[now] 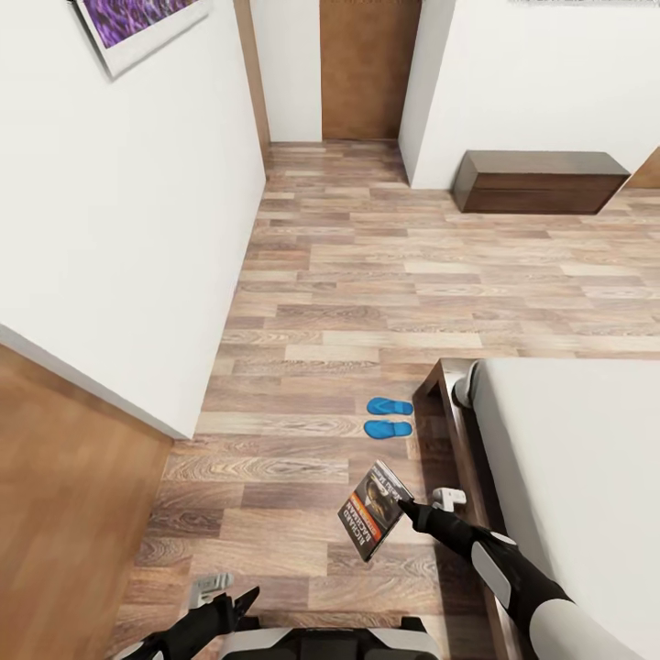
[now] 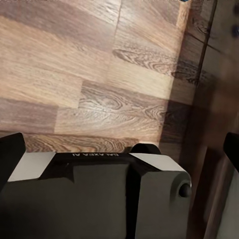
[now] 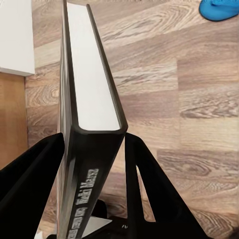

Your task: In the bedroom, move the book from the bed onto either nightstand, and place the two sandals side by side next to the bed.

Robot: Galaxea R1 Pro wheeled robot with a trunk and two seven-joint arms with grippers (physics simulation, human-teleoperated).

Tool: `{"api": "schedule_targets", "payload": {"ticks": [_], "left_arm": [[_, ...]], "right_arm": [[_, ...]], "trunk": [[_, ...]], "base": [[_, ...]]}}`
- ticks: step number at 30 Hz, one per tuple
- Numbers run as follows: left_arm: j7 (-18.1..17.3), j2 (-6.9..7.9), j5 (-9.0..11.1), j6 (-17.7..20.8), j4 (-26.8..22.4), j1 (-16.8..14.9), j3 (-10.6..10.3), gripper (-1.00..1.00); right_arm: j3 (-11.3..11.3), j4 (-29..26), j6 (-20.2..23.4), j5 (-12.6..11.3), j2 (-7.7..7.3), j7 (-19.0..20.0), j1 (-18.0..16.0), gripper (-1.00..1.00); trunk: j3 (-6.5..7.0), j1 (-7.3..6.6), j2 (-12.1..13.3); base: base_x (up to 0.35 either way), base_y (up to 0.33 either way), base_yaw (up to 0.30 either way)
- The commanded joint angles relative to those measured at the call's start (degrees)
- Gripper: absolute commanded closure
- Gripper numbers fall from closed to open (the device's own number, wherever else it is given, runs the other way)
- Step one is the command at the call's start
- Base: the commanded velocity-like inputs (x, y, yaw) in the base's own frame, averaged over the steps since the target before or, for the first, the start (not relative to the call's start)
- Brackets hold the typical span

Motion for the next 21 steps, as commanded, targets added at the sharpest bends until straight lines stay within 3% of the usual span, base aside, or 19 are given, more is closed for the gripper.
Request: {"api": "schedule_targets", "payload": {"ticks": [1,21], "left_arm": [[-0.1,0.00,-0.6,-0.4,0.0,0.0,0.4,-1.00],[-0.1,-0.03,-0.6,-0.4,0.1,0.0,0.4,-1.00]], "right_arm": [[0.3,-0.1,0.4,-0.6,-0.06,0.0,0.0,1.00],[0.2,0.2,0.4,-0.5,0.03,0.0,0.0,1.00]], "trunk": [[0.01,0.03,-0.1],[1.84,0.03,-0.1]], "base": [[0.000,0.000,0.000],[0.000,0.000,0.000]]}}
